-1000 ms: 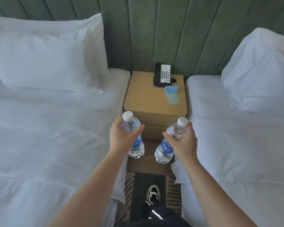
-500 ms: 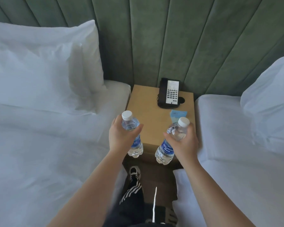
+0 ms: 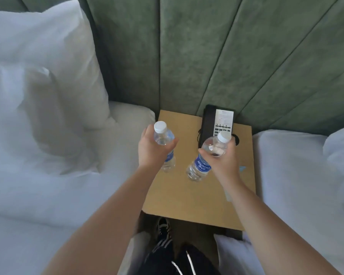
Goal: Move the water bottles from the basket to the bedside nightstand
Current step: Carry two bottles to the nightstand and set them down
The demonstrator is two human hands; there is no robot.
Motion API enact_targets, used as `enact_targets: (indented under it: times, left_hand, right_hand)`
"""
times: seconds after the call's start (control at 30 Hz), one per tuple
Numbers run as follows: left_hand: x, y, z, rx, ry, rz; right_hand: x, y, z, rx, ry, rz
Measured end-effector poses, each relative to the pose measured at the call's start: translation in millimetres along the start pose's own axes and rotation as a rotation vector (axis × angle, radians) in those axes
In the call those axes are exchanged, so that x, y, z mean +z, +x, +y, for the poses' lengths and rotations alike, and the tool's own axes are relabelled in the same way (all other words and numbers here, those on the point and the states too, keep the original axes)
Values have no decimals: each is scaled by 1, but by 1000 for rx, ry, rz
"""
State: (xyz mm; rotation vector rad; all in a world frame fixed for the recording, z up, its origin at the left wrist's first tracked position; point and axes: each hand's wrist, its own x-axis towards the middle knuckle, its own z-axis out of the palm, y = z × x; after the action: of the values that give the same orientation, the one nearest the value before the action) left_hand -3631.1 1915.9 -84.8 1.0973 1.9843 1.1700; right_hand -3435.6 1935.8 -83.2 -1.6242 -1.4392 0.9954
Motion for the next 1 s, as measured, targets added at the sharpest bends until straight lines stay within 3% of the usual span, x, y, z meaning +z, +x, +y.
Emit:
enact_targets:
  times: [0.5, 0.8, 1.0]
  left_hand:
    - [104, 179, -42, 83, -44, -119]
    - [136, 192, -62, 87, -72, -104]
    - [134, 191, -62, 2, -46, -164]
  right_hand:
    - [101, 205, 52, -58, -117, -17]
    - [118, 226, 78, -76, -122, 4]
    - [110, 224, 66, -47, -114, -79]
